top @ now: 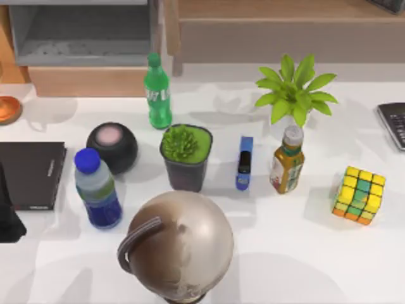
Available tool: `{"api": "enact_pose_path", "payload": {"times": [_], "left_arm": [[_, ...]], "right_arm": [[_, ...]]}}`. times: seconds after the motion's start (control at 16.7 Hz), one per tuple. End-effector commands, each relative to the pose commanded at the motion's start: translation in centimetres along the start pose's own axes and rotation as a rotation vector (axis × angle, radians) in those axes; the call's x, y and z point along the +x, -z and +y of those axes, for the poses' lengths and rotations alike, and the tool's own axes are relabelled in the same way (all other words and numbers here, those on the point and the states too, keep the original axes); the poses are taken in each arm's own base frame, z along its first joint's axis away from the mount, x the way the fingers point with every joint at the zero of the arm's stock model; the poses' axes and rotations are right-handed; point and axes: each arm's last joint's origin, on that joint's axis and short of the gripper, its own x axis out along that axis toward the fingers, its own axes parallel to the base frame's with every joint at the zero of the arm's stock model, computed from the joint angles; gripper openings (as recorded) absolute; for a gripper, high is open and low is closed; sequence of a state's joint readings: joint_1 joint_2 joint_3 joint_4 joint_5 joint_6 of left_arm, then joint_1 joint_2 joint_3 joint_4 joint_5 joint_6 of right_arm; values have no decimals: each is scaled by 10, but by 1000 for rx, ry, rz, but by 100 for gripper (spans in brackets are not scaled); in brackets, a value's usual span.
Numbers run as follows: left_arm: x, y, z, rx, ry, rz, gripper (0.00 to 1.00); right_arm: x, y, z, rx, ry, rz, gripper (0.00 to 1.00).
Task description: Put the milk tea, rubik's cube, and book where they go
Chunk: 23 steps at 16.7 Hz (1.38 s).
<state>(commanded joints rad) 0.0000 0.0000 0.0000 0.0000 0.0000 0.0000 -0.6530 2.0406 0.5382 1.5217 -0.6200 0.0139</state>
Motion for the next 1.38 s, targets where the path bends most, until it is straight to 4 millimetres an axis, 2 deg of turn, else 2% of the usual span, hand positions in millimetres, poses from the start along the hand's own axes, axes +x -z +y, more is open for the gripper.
{"api": "enact_pose_path", "payload": {"times": [0.3, 0.54, 0.78, 0.96, 1.14, 1.38], "left_arm": [[0, 0, 0, 0, 0, 0, 100], [0, 0, 0, 0, 0, 0, 100], [0, 0, 0, 0, 0, 0, 100], [0, 0, 0, 0, 0, 0, 100], [0, 0, 0, 0, 0, 0, 100], [0, 0, 0, 0, 0, 0, 100]], "right_arm": [[-12, -28, 1, 2, -1, 2, 100], [-14, -31, 1, 4, -3, 3, 100], [-7, -39, -1, -1, -3, -11, 100], [16, -58, -4, 24, -3, -14, 100], [51, -79, 2, 99, -11, 35, 100], [101, -109, 32, 253, -19, 205, 100]]}}
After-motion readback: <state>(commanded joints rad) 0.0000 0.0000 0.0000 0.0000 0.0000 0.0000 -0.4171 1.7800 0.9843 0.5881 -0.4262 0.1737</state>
